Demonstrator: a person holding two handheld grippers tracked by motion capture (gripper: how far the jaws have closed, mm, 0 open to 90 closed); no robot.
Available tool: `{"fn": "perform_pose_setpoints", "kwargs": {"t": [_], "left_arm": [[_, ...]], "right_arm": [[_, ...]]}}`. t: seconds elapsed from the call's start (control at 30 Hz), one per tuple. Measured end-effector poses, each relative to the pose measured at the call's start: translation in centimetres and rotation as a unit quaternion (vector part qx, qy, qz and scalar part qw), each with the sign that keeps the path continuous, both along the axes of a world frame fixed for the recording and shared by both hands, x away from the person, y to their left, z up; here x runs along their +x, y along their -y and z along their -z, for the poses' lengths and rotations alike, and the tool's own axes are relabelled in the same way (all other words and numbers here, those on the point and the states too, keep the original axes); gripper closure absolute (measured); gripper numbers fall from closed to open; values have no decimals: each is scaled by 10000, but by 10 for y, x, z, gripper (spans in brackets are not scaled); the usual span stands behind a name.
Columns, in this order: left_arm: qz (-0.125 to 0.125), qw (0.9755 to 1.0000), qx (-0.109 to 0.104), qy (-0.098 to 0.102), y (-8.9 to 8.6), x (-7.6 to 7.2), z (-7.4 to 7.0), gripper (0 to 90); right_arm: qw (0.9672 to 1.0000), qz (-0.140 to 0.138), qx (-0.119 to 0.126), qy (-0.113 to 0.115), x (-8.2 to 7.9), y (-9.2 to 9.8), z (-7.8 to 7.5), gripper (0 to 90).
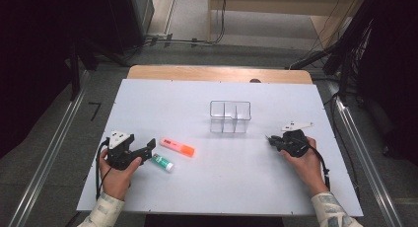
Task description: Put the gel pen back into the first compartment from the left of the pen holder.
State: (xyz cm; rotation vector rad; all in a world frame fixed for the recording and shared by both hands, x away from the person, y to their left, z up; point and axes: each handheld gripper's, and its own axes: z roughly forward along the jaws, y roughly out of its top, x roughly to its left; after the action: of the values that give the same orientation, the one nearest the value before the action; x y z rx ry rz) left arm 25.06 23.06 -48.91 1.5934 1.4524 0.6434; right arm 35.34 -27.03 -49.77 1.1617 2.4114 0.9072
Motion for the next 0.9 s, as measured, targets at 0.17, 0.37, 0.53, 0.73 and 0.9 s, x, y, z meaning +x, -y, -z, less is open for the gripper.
{"fn": "perform_pose_setpoints", "kwargs": {"t": [0.17,0.37,0.53,0.73,0.9], "left_arm": [[-5,10000,-9,4,-1,0,-1,180],[-2,10000,-6,4,-2,0,0,180],[-10,10000,-17,4,-2,0,-1,180],[-31,10000,-46,4,-3,0,-1,180],[-27,10000,-60,6,-3,0,-1,180]], "right_arm": [[9999,136,95,7,0,3,-1,789],[9993,234,279,62,-2,8,-7,790],[9988,263,388,148,-5,9,-11,791],[9982,288,493,206,-7,11,-16,790],[9975,300,561,298,-9,12,-21,790]]}}
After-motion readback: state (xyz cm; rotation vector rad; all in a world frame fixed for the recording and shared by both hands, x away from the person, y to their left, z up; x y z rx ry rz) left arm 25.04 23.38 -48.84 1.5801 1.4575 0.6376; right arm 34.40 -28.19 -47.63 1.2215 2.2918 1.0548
